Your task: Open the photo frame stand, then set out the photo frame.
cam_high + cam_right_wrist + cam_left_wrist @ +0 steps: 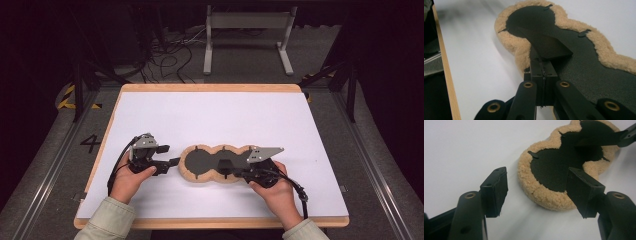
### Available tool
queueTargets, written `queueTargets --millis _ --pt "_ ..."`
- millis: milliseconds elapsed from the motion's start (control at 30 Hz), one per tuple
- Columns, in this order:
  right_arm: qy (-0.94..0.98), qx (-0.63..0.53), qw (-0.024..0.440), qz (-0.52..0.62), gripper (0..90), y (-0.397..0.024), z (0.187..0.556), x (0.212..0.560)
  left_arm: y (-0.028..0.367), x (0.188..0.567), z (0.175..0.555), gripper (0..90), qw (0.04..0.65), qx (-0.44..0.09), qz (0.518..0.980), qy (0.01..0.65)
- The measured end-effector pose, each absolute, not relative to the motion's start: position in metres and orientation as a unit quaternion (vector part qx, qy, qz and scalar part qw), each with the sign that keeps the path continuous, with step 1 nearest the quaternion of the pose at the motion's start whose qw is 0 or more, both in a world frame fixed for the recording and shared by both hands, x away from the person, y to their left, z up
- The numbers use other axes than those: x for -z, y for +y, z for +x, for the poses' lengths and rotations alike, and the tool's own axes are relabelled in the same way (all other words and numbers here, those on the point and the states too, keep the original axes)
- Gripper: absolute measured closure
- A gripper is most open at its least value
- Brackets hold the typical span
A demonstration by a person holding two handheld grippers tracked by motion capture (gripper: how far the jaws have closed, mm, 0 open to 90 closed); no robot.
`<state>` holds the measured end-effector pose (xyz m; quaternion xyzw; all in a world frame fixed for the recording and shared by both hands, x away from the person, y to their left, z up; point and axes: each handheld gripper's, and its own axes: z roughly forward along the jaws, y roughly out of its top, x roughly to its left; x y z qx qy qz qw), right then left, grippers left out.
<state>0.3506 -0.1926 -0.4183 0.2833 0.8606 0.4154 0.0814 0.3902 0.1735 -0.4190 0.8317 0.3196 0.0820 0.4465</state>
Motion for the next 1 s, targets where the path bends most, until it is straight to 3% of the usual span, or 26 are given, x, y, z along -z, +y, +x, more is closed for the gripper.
queueTargets --millis 200,633,1000 --pt "0.862 -0.413 0.088 0.28 86.8 -0.196 0.348 0.417 0.177 0.42 0.394 38.1 0.461 -0.024 0.829 0.315" --pt "0.85 -0.42 0.156 0.277 87.2 -0.222 0.337 0.382 0.175 0.413 0.39 40.5 0.449 -0.042 0.828 0.333" --pt "0.822 -0.434 0.17 0.327 74.1 -0.255 0.342 0.375 0.179 0.413 0.391 43.3 0.448 -0.046 0.822 0.35"
